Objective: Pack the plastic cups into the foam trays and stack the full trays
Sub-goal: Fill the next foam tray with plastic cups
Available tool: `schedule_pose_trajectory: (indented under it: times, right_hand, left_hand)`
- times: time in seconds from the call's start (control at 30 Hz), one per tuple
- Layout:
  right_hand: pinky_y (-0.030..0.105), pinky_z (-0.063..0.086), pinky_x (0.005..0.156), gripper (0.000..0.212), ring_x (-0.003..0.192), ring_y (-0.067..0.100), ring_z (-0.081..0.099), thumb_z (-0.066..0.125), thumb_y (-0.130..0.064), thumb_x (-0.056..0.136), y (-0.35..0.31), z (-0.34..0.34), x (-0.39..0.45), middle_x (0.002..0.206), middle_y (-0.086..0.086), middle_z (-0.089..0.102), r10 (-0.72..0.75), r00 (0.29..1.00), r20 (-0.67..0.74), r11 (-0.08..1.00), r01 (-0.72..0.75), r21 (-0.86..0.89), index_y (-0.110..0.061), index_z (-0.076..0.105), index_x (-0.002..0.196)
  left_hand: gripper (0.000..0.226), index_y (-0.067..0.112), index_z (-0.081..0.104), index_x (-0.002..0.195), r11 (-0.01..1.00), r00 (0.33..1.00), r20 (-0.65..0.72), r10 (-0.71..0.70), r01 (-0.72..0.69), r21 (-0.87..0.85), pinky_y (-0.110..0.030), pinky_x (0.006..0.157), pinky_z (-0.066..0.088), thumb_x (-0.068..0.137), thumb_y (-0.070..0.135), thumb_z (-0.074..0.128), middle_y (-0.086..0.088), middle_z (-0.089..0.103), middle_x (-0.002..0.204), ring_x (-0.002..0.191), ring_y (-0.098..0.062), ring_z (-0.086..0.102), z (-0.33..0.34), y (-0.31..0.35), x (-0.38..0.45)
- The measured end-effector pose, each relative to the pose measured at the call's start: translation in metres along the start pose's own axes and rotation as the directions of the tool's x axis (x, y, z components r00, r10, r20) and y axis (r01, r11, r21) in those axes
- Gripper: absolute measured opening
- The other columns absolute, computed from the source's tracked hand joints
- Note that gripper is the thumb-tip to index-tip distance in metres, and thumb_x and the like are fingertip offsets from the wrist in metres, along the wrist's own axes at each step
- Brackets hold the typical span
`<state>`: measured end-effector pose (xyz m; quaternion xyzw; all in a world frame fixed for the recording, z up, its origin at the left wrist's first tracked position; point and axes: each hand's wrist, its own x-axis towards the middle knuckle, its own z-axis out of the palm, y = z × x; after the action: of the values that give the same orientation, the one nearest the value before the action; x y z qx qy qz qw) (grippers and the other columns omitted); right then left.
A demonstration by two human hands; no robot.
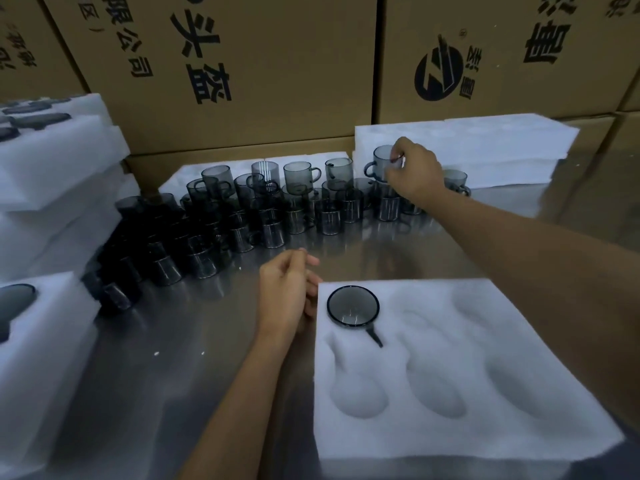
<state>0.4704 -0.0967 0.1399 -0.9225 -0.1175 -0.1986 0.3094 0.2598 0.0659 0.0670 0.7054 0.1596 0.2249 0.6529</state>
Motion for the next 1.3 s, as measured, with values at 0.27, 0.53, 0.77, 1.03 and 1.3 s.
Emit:
schedule_pose_trajectory:
  times: [0.27,0.53,0.77,1.03,1.3]
  right_hand:
    - [0.027,0.044,0.064,0.025,0.059,0.005,0.058,0.069,-0.037,0.073,-0.024,-0.081,-0.118,0.085,-0.001,0.057,-0.073,0.992,-0.106,0.912,0.109,0.395,-0.027,0.046,0.074]
    - [0.036,0.05,0.075,0.029,0.083,0.033,0.062,0.078,-0.005,0.076,-0.016,-0.131,-0.24,0.101,0.009,0.061,0.0,0.999,-0.042,0.776,0.027,0.63,-0.016,0.051,0.076]
    - [0.037,0.051,0.095,0.026,0.102,0.016,0.065,0.075,0.004,0.081,-0.021,-0.135,-0.274,0.112,-0.006,0.067,-0.089,0.996,0.029,0.717,0.044,0.695,-0.009,0.057,0.094]
    - [0.018,0.042,0.106,0.062,0.126,-0.004,0.052,0.06,0.014,0.09,-0.01,-0.132,-0.273,0.14,-0.007,0.052,-0.137,0.975,0.176,0.668,-0.04,0.743,-0.018,0.042,0.14]
    - [0.007,0.042,0.092,0.058,0.117,-0.002,0.058,0.041,0.012,0.097,-0.003,-0.125,-0.27,0.127,-0.014,0.061,-0.088,0.982,0.169,0.793,-0.034,0.608,-0.029,0.052,0.136]
  left_hand:
    - [0.029,-0.002,0.068,0.084,0.998,1.0,-0.014,-0.017,0.016,-0.053,-0.022,0.043,0.042,0.098,0.013,0.048,-0.007,0.064,0.058,0.046,-0.013,0.054,-0.005,0.014,-0.006]
    - [0.026,0.02,0.069,0.102,0.937,0.937,0.08,0.341,-0.346,0.054,-0.026,0.089,0.051,0.093,0.0,0.054,0.003,0.073,0.097,0.097,-0.01,0.066,0.006,0.071,-0.057]
    - [0.058,0.024,0.037,0.15,0.931,0.775,0.587,0.235,-0.352,0.092,-0.012,0.101,0.038,0.1,-0.005,0.045,0.012,0.052,0.141,0.123,0.002,0.053,0.019,0.081,-0.114]
    - [0.058,0.045,0.049,0.135,0.883,0.832,0.481,0.276,-0.417,0.214,-0.034,0.094,0.049,0.091,0.013,0.069,0.024,0.06,0.126,0.093,-0.011,0.057,0.026,0.065,-0.12]
    - [0.051,0.041,0.048,0.119,0.851,0.888,0.319,0.331,-0.428,0.306,-0.011,0.09,0.041,0.085,0.015,0.076,0.038,0.06,0.106,0.111,0.009,0.054,0.031,0.056,-0.115]
